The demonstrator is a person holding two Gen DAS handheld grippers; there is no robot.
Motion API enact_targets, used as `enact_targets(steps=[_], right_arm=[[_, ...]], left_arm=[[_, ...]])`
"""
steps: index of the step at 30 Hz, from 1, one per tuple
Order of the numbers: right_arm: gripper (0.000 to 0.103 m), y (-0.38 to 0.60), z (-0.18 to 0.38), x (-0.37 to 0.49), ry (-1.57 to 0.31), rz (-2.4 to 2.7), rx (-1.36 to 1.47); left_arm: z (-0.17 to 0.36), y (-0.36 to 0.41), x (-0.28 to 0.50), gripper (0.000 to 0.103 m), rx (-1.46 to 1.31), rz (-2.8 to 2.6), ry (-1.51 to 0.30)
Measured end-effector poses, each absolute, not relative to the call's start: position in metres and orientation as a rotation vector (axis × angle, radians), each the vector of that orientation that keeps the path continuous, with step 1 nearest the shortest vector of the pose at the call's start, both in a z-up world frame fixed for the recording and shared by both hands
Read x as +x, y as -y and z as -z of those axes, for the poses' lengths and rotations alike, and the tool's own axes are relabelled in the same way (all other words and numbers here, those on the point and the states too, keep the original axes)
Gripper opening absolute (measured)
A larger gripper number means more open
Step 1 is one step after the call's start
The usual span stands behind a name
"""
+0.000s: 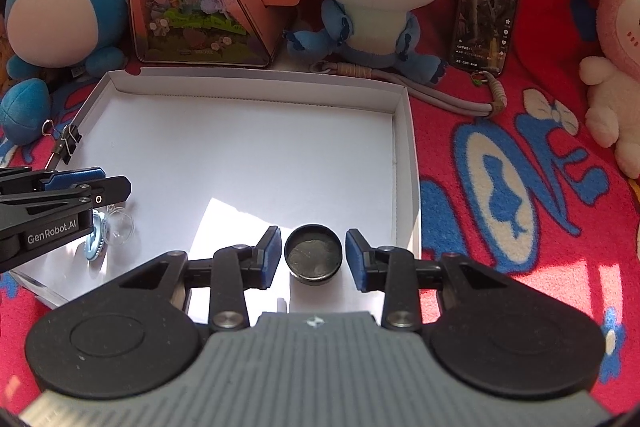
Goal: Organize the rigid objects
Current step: 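Open both tools to release the acorn and lid in the box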
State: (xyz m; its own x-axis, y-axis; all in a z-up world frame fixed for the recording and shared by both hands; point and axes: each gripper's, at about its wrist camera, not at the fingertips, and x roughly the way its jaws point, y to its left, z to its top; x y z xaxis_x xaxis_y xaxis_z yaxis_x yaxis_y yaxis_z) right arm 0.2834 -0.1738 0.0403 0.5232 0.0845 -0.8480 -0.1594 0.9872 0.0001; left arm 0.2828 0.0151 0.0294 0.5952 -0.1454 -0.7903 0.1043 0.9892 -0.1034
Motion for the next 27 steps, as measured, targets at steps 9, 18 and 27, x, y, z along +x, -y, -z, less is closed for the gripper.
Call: enact_targets(steps=[9,18,27], right_arm=[[0.072,0.177,-0.042,0.282,-0.989,-0.154,-0.059],[0.085,0.183,-0.042,0.274,-0.963,-0.15,-0.024],[0.088,0.186,-0.04,0.263,-0.949,-0.155,-0.016]], left_arm=[[-0.031,-0.01,0.276,0.06,-0.031,0.16,-0.898],[-0.039,-0.012,0.265,0.077,-0.026,0.163,-0.888],[-0.047,-0.01,0.244,0.079,-0.015,0.19,-0.873]])
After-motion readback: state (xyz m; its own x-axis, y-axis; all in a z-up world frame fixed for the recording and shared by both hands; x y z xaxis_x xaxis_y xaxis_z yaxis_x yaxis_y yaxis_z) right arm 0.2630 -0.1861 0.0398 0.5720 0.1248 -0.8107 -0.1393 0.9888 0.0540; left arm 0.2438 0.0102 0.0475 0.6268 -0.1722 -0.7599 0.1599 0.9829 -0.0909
